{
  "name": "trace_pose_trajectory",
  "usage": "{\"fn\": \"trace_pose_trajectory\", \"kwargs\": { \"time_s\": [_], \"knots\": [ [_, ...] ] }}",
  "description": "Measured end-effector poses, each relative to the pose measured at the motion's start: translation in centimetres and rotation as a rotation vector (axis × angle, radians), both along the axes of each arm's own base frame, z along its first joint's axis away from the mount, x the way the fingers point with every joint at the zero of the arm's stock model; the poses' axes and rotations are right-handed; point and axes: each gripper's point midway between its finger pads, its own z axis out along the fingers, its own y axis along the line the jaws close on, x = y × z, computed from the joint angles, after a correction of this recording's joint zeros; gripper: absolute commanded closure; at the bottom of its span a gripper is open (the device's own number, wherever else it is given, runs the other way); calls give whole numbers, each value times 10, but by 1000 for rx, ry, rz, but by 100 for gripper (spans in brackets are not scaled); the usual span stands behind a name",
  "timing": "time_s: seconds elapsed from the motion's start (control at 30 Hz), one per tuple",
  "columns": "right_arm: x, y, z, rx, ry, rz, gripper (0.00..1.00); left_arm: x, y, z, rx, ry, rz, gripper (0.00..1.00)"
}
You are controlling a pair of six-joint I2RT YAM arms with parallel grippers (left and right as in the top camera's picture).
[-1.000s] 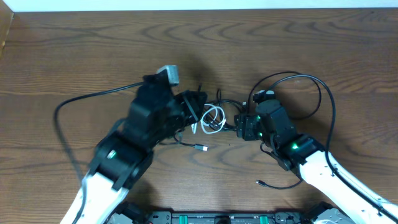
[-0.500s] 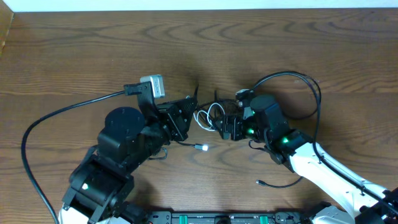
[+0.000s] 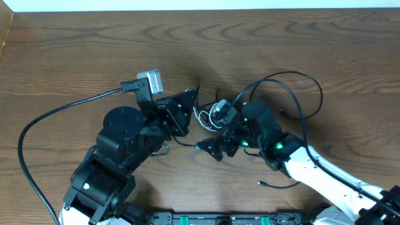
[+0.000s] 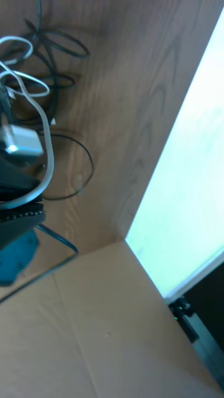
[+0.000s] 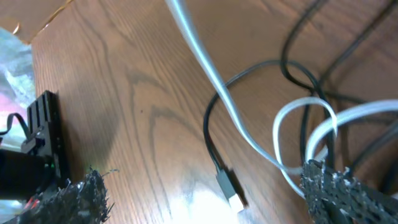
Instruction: Untangle cables
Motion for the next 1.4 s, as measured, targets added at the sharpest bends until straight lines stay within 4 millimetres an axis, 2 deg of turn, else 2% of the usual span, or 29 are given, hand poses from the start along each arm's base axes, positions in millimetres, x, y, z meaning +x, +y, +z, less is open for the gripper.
{"fn": "trace_pose_trajectory", "kwargs": {
  "time_s": [0.1, 0.17, 0.27, 0.3, 0.33, 0.37, 0.4, 0.5, 0.6, 0.63, 0.73, 0.83, 0.93, 1.0, 1.07, 1.13, 1.4],
  "knots": [
    [5, 10, 1, 5, -55, -5, 3, 0, 0, 5, -29, 0, 6, 91],
    [12, 15, 1, 18, -82, -18, 11, -1, -1, 9, -48, -5, 1, 92],
    [23, 21, -3, 35, -95, -48, 50, -8, -3, 17, -75, -22, -28, 92],
    [25, 22, -5, 40, -91, -58, 70, -10, -3, 19, -81, -26, -34, 92],
    [27, 22, -9, 41, -76, -73, 85, -13, -3, 22, -88, -34, -42, 92],
    [28, 22, -12, 38, -66, -81, 96, -16, -2, 24, -88, -42, -48, 92],
    [28, 22, -13, 37, -54, -90, 99, -19, -1, 24, -83, -45, -50, 92],
    [29, 22, -11, 55, -26, -114, 99, -24, 4, 20, -54, -43, -44, 91],
    [28, 22, -3, 82, -9, -122, 99, -23, 15, 5, -1, -3, 6, 92],
    [27, 23, 4, 100, -13, -116, 99, -22, 19, -1, 21, 15, 28, 92],
    [25, 18, 48, 198, -64, -97, 99, -18, 32, -19, 90, 61, 98, 91],
    [22, 8, 95, 291, -142, -85, 99, -13, 38, -29, 127, 83, 141, 73],
    [17, -4, 127, 351, -204, -80, 99, -8, 41, -35, 151, 98, 163, 42],
    [9, -9, 148, 390, -245, -64, 99, -2, 39, -45, 180, 126, 169, 34],
    [8, -11, 150, 389, -248, -68, 99, 4, 36, -56, 201, 161, 169, 30],
    [10, -14, 143, 361, -229, -94, 99, 9, 31, -67, 219, 196, 160, 30],
    [25, -43, 77, 109, -96, -289, 99, 27, 15, -116, 291, 347, 138, 35]
  ]
}}
